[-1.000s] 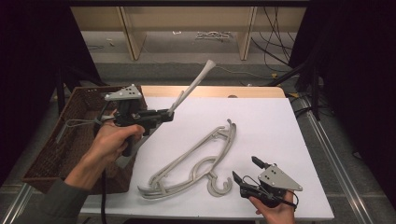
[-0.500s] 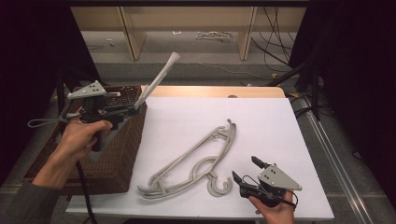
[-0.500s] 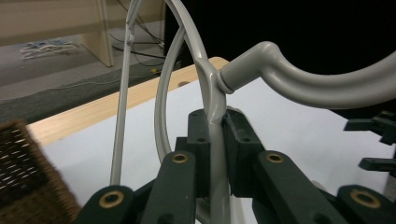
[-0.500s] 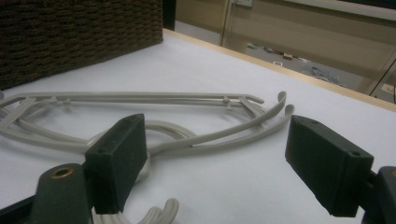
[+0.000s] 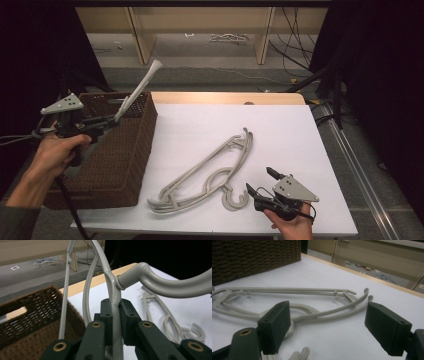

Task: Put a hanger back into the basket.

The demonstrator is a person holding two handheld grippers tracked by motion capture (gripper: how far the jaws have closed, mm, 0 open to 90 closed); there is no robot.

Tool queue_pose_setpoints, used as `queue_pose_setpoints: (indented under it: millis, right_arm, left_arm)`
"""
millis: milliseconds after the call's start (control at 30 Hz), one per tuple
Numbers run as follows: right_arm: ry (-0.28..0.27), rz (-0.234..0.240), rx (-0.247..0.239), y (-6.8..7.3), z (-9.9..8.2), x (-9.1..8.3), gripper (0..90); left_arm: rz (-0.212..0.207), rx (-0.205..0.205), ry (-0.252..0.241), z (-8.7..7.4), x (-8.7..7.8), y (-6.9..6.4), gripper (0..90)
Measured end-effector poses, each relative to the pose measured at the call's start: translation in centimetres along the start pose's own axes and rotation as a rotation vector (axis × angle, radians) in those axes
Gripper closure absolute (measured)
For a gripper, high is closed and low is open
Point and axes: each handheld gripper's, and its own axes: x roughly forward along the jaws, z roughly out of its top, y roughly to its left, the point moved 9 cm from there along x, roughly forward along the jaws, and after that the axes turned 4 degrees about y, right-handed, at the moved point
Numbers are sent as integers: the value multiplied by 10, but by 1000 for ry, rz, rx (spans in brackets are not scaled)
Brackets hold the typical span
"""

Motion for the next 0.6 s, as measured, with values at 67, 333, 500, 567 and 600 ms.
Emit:
queue_pose_setpoints:
  millis: [67,333,500,567,600]
  right_arm:
    - [3,4,7,1,0,1,218]
    - [10,8,-2,1,-1,3,218]
    - [21,14,7,3,-2,5,219]
    - [16,8,-4,1,-1,5,219]
    - [8,10,-2,2,-1,6,219]
  left_arm:
    - [0,0,10,-7,-3,4,815]
    - [30,-22,39,-34,-15,24,815]
    - [31,-32,44,-45,-20,33,814]
    - [38,-35,52,-51,-21,35,814]
    - [38,-40,67,-57,-23,36,814]
